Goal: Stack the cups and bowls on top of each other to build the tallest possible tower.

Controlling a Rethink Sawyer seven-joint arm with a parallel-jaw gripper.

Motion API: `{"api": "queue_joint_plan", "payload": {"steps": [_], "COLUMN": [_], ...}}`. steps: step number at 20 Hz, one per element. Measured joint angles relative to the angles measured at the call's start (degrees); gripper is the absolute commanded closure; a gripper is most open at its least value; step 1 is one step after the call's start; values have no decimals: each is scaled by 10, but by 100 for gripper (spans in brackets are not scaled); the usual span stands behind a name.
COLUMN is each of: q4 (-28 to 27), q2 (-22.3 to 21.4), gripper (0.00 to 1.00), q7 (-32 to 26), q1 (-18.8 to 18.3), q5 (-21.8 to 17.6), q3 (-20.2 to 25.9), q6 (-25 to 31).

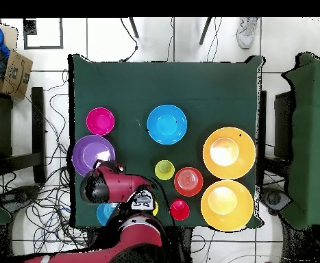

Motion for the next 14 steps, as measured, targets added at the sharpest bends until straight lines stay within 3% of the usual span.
{"api": "queue_joint_plan", "payload": {"steps": [7,14], "q4": [9,16], "q2": [-29,-99], "gripper": [100,100], "q7": [0,0], "q1": [4,-12], "q5": [0,0], "q3": [0,0], "q6": [40,152]}}
